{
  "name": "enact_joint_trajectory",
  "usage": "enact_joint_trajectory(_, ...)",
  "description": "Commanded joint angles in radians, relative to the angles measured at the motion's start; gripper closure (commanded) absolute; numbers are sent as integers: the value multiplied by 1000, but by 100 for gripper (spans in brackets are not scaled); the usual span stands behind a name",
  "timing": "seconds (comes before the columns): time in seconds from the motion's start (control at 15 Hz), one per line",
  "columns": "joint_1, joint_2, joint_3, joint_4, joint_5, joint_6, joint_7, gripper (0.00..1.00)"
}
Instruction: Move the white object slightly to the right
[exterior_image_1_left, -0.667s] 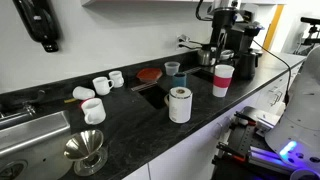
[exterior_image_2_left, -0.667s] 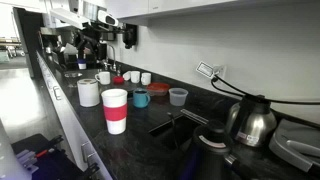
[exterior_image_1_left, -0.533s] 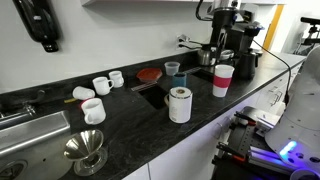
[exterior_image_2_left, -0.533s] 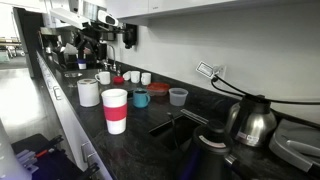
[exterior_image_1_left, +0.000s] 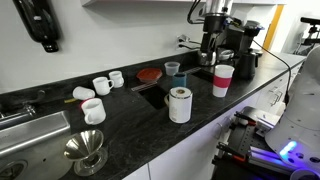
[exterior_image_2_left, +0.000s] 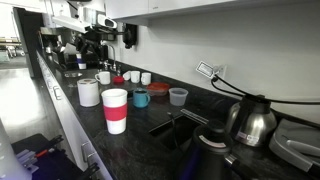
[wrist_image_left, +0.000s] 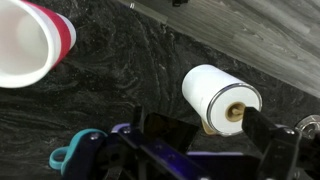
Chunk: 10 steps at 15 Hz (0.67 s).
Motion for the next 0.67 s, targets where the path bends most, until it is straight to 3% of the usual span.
enact_joint_trajectory(0.0, -2, 80, 64, 21, -12, 131, 75, 0)
enact_joint_trajectory(0.6, 10, 66, 58, 3, -5, 136, 76, 0)
